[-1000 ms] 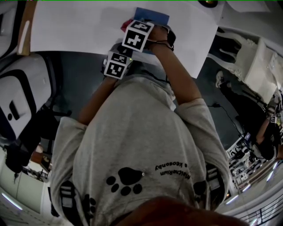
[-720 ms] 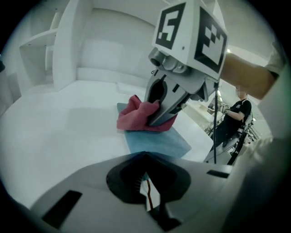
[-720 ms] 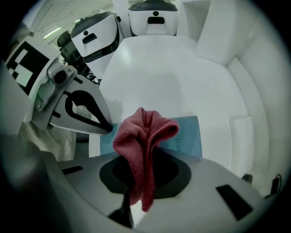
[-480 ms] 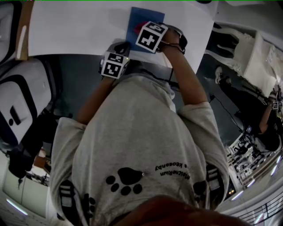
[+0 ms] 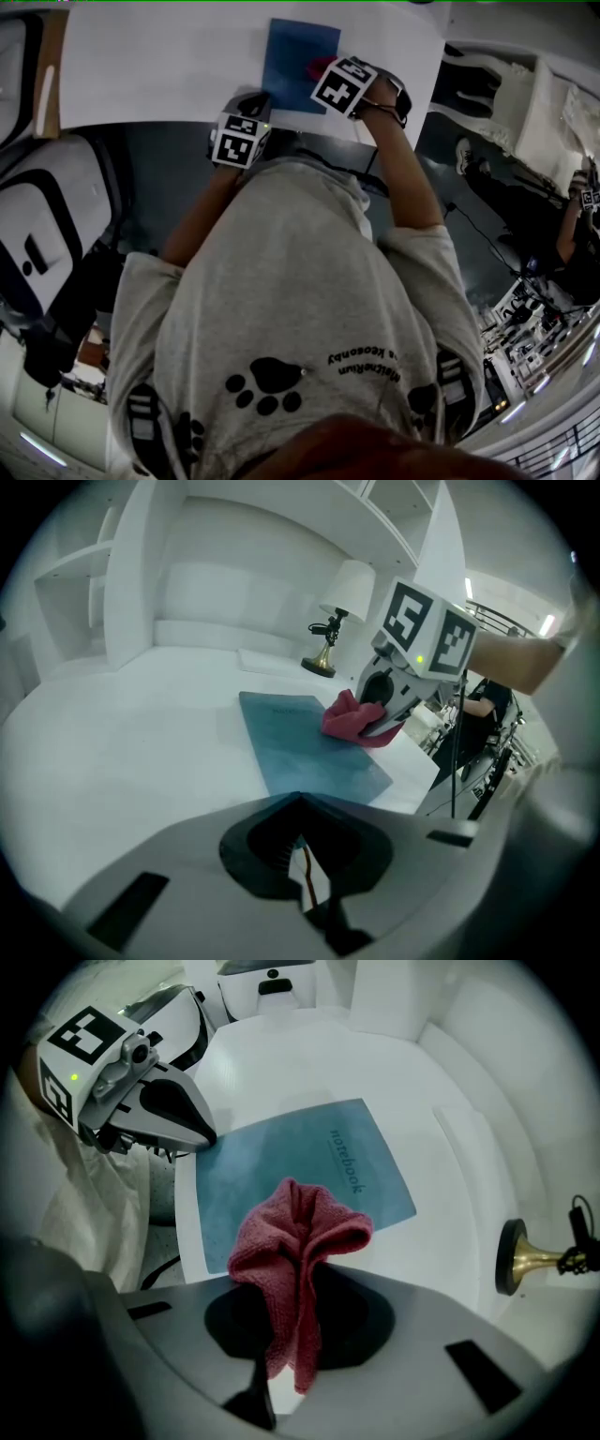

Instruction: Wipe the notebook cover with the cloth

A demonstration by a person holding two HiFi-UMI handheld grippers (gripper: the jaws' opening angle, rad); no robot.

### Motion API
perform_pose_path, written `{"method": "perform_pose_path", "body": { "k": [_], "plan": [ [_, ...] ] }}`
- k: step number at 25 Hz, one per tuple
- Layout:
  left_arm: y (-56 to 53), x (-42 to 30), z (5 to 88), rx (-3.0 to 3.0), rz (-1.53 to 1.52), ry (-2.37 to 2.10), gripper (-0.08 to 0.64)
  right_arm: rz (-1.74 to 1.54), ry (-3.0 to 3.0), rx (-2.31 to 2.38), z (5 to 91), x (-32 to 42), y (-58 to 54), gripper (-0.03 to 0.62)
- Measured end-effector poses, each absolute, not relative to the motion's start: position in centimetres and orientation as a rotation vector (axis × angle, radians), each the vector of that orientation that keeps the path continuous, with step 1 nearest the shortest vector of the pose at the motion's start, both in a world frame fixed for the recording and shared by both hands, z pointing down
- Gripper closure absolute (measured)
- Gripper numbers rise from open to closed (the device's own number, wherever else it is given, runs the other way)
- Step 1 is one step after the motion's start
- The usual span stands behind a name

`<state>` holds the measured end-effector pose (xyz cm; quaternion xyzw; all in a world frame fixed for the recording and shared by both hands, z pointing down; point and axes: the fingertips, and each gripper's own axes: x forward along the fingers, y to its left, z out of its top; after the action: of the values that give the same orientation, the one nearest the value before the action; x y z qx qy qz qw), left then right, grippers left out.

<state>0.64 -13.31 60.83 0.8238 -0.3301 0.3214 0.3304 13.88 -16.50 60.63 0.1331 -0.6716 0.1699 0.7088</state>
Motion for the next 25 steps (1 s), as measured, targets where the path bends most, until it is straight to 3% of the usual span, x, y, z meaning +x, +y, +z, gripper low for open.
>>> {"method": "perform_pose_path", "body": {
  "k": [7,15,25],
  "plan": [
    [-12.8,0.4,60.8,2.141,0.843,-0.856,0.549,0.389,-1.497,0.334,59.9,15.0,-16.4,0.518],
    [-12.6,0.5,60.7,2.156,0.848,-0.846,0.549,0.307,-1.717,0.313,56.4,6.6,-17.0,0.518],
    [-12.5,0.4,60.8,2.149,0.844,-0.841,0.549,0.249,-1.681,0.159,59.9,1.6,-15.3,0.518]
  ]
}}
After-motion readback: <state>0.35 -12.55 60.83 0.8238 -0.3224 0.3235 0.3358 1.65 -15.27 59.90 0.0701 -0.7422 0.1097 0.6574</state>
